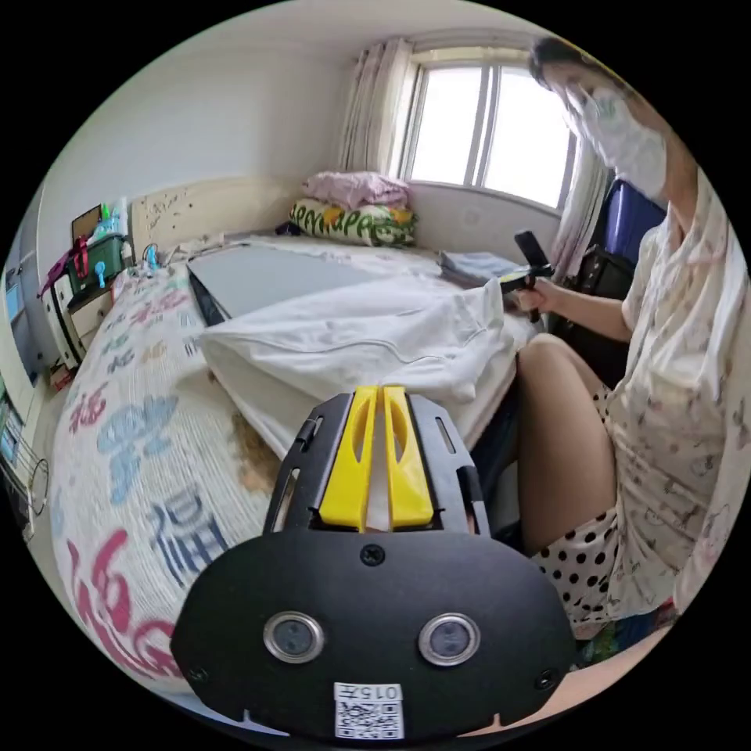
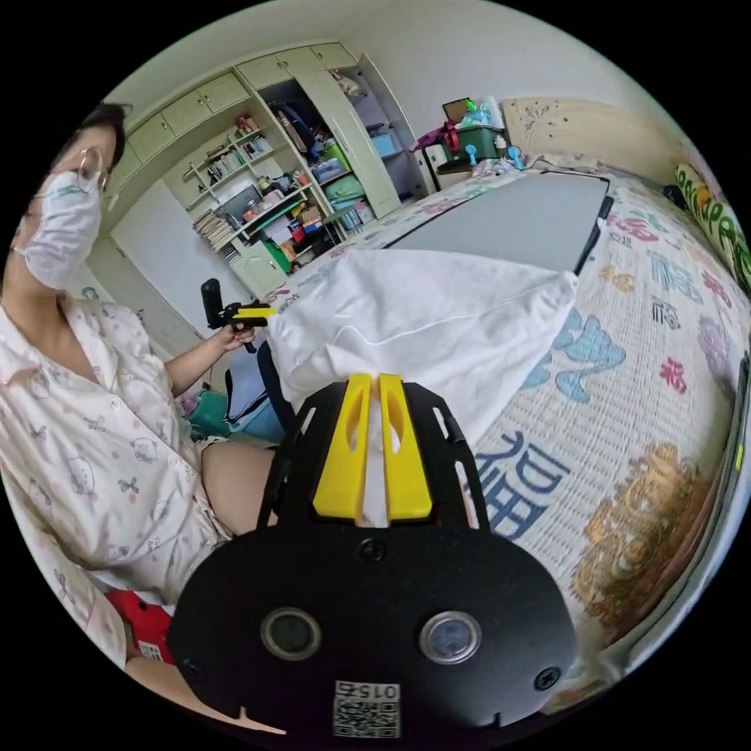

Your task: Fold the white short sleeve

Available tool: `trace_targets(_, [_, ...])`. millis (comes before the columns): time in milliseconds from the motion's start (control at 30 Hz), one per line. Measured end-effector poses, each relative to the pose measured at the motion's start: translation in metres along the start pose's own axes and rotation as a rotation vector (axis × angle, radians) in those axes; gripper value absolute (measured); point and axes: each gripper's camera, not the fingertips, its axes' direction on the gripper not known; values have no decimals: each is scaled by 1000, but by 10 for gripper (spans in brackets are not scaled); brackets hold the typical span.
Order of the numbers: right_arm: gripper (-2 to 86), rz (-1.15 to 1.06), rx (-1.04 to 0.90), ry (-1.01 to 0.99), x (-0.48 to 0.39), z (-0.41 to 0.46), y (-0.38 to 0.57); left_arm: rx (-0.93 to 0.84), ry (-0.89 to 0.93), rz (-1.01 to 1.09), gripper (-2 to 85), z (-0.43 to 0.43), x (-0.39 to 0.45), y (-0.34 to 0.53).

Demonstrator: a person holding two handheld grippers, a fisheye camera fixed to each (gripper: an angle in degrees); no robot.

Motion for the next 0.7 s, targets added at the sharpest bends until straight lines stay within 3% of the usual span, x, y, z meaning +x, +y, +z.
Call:
trace_targets(100, [10, 84, 72, -5, -11, -30, 14, 186, 54, -139, 5, -21, -1, 20])
trace_targets(167, [14, 86, 138, -10, -28, -70, -4, 223, 61, -125, 5, -30, 1, 11])
trace_targets(233, [20, 78, 93, 51, -38, -75, -20, 191, 29, -55, 7, -27, 11, 1])
trace_targets(367, [38, 152, -100, 59, -12, -52, -35, -58, 35, -51, 15, 24, 19, 15])
trace_targets(467, [43, 191, 25, -80, 14, -106, -51, -19, 61, -97, 23, 14, 11, 30])
trace_targets(633, [81, 397, 113, -36, 102, -167, -142, 31, -51, -290, 51, -15, -39, 7])
trace_targets(700, [92, 468, 170, -40, 143, -169, -189, 28, -109, -467, 74, -1, -77, -14])
